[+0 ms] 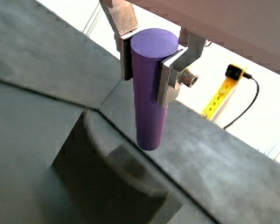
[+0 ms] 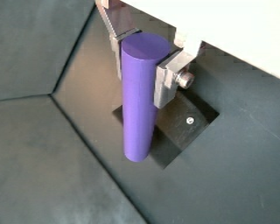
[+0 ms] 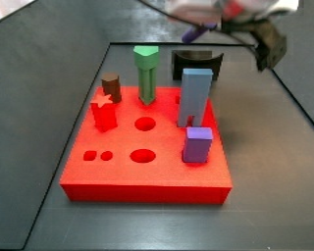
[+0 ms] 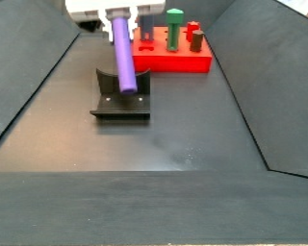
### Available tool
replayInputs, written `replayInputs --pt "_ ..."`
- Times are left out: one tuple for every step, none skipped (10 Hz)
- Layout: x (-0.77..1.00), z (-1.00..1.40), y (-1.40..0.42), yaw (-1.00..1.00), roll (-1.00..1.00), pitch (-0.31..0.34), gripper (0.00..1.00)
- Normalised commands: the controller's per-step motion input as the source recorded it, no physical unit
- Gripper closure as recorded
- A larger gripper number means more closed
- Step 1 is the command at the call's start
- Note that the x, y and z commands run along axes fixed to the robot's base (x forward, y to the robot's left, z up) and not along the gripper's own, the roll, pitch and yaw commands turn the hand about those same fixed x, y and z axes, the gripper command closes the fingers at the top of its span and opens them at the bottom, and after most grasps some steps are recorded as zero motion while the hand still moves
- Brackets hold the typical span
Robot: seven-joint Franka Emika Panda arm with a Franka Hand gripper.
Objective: Pick up the round object. Move up. Place the round object on the fixture. Regrasp the round object. Move to above the board. Insert the round object.
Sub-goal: Move to above the board.
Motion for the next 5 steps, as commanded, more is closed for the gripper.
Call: replayInputs --pt "-0.05 1.00 0.03 0.11 -0.04 -0.012 1.00" --pt "-0.05 1.00 0.02 0.09 -0.03 -0.030 1.00" --pt "-0.05 1.00 0.02 0.06 -0.03 -0.044 1.00" --pt "-0.05 1.00 0.02 0.04 -0.03 -0.049 1.00" --pt "-0.06 1.00 0.02 0.01 -0.03 -0.047 1.00"
